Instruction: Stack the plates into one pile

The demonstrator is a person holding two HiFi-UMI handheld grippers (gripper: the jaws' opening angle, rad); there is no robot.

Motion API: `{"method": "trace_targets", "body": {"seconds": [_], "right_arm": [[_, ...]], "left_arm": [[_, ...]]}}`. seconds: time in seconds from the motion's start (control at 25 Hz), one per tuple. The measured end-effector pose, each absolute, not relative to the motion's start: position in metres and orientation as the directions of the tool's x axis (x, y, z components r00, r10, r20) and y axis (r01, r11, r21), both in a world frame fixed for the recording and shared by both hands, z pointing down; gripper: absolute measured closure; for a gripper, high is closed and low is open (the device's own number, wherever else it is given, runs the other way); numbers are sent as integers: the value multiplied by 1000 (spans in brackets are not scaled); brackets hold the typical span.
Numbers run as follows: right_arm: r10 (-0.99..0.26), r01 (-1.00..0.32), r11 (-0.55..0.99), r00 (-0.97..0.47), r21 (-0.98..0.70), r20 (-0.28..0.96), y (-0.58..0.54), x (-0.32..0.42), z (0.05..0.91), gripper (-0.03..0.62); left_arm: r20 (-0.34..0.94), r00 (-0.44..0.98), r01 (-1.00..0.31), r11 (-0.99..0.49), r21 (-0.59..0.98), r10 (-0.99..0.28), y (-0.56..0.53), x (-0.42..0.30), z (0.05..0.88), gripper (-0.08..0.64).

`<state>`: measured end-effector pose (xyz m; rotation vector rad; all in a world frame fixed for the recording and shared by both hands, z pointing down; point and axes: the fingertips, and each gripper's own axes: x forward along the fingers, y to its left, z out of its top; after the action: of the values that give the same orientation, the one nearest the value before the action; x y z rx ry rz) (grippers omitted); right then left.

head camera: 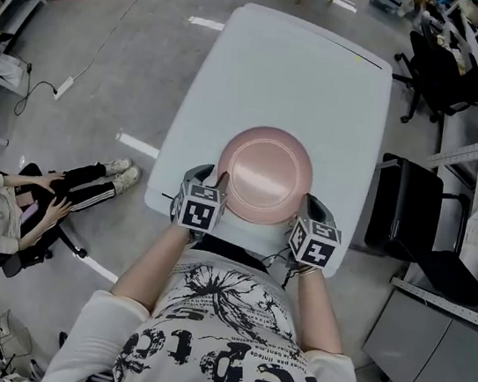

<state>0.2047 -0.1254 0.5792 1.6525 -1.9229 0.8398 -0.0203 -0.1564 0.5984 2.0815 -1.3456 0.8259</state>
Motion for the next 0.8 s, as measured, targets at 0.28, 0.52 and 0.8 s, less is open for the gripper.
{"method": "trace_targets", "body": {"seconds": [0.28,0.52,0.8], "right_arm": [[-816,-985,120,-169,-124,553,-143,217,544,585],[-855,-970,227,-241,-86,460,-163,212,507,586],[-883,-943,325,-330,-74,333,-182,191,457,586]], "left_arm": [[659,349,-925,-359,126,-666,-164,-19,568,549],[539,470,-876,-443,190,-699,-189,7,528,552],[358,582,-813,-540,218,-730,-213,24,478,552]]}}
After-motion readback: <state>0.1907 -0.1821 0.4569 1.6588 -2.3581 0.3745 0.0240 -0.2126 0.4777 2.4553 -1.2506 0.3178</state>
